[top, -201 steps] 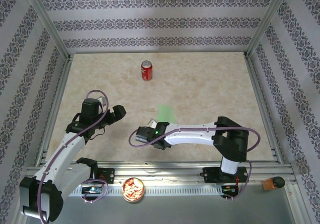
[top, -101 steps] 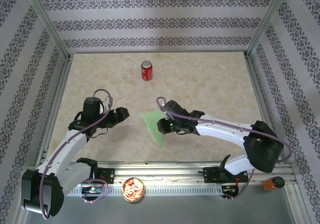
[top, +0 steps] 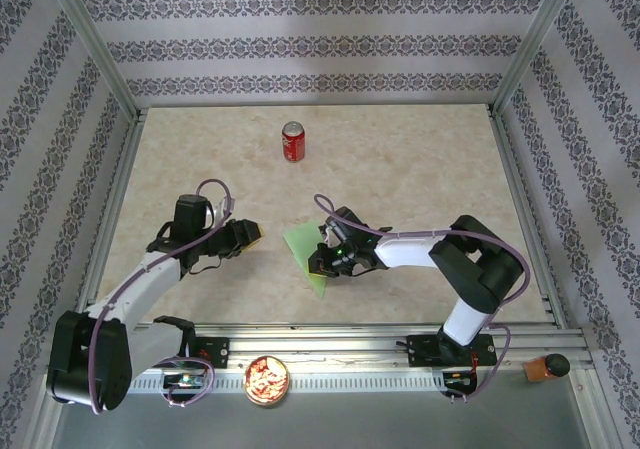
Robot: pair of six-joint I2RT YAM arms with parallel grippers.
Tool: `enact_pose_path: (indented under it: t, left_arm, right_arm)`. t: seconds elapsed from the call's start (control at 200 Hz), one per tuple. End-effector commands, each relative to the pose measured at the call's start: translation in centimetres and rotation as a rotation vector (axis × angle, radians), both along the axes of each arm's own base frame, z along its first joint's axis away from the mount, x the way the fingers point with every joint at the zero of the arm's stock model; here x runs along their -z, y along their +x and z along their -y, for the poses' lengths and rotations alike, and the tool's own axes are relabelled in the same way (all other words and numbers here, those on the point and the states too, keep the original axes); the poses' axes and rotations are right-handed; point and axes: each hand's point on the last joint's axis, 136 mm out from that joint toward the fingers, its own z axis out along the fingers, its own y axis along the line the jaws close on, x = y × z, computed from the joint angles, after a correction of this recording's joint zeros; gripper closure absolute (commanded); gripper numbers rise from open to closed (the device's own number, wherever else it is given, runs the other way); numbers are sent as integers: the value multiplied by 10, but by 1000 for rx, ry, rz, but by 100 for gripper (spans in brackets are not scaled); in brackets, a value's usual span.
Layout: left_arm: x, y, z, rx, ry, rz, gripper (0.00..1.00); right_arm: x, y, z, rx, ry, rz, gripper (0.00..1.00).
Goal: Fold a paper plane with a square sheet of paper (pick it up from the middle)
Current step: Turn over the paper at the center of the table.
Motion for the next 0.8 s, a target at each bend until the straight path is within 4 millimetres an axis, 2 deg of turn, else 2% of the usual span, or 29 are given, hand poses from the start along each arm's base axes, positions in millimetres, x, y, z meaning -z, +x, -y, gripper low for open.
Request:
enact_pose_path:
  t: [0.0,0.235,0.32,0.43,0.565,0.794]
  left_arm:
    - [-8,5,13,31,-37,22,66]
    - [-3,14,43,75,-21,9,66]
    - [6,18,53,72,17,-14,67]
    - [19,22,68,73,19,-56,73]
    - [37,28,77,9,6,-126,79]
    - [55,39,96,-40,-64,-166,79]
  right_arm:
    - [11,-4,1,49,-26,-28,89]
    - [22,-9,7,165,-96,-46,89]
    - [25,-8,10,208,-109,-46,89]
    - [25,-6,8,250,-72,-51,89]
    - [28,-4,15,314,-74,-49,89]
    - [29,-7,12,331,-59,-48,89]
